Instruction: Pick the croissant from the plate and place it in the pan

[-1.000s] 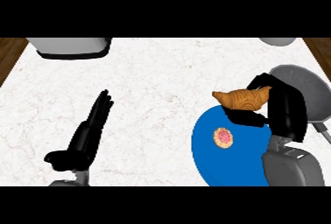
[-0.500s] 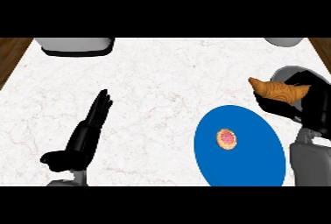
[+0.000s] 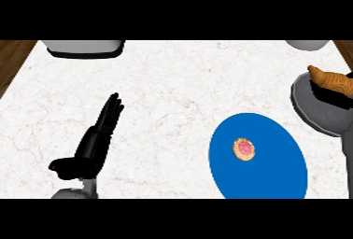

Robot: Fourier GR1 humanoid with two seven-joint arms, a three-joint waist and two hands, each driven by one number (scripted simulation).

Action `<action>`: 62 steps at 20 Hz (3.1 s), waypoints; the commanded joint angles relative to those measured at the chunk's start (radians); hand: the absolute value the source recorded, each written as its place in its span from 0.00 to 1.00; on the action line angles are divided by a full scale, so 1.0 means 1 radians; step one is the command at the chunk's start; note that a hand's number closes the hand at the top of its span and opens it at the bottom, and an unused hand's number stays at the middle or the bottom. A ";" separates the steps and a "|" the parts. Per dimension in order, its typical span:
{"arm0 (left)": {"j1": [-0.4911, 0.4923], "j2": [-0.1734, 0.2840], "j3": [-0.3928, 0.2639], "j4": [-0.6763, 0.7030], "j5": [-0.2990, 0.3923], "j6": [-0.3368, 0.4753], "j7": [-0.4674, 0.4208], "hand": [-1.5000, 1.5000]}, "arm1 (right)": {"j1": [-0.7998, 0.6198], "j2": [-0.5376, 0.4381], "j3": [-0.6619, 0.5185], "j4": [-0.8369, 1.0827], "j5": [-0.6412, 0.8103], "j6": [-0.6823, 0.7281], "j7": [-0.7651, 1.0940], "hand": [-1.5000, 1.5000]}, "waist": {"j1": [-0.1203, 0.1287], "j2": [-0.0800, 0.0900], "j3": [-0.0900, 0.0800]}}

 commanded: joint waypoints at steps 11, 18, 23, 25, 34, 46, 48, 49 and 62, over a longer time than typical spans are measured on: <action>-0.015 -0.016 -0.021 0.038 -0.013 -0.025 -0.032 0.50 | -0.194 -0.255 -0.038 0.696 -0.037 0.165 -0.128 0.00 | 0.040 0.020 0.000; -0.040 -0.041 -0.031 0.028 -0.028 0.001 -0.006 0.50 | -0.318 -0.261 -0.107 0.834 -0.140 0.292 -0.270 0.00 | 0.043 0.019 0.004; -0.055 -0.043 -0.021 0.030 -0.026 0.005 -0.005 0.50 | -0.331 -0.240 -0.232 0.797 -0.276 0.231 -0.420 0.00 | 0.030 0.016 0.005; -0.046 -0.017 0.003 0.050 -0.015 -0.015 -0.021 0.50 | -0.331 -0.253 -0.271 0.802 -0.315 0.219 -0.461 0.00 | 0.029 0.016 0.004; -0.028 -0.003 0.035 0.046 0.007 -0.028 -0.024 0.50 | -0.184 -0.371 -0.409 0.852 -0.513 0.568 -0.614 0.00 | -0.012 0.000 0.001; -0.038 -0.036 0.038 0.121 -0.043 0.004 -0.077 0.50 | -0.019 -0.357 -0.318 0.762 -0.586 0.879 -0.732 0.00 | -0.022 -0.008 -0.002; 0.037 -0.015 0.032 0.017 -0.013 -0.029 -0.040 0.50 | 0.043 -0.374 -0.307 0.733 -0.609 0.879 -0.776 0.00 | -0.015 -0.007 -0.002; -0.001 -0.041 0.014 0.045 -0.031 -0.014 -0.029 0.50 | 0.041 -0.400 -0.295 0.768 -0.604 0.892 -0.783 0.00 | -0.012 -0.005 -0.001; 0.032 -0.029 0.026 -0.066 -0.035 -0.031 0.055 0.50 | 0.228 -0.323 -0.208 0.431 -0.746 0.860 -0.623 0.00 | -0.020 -0.009 -0.003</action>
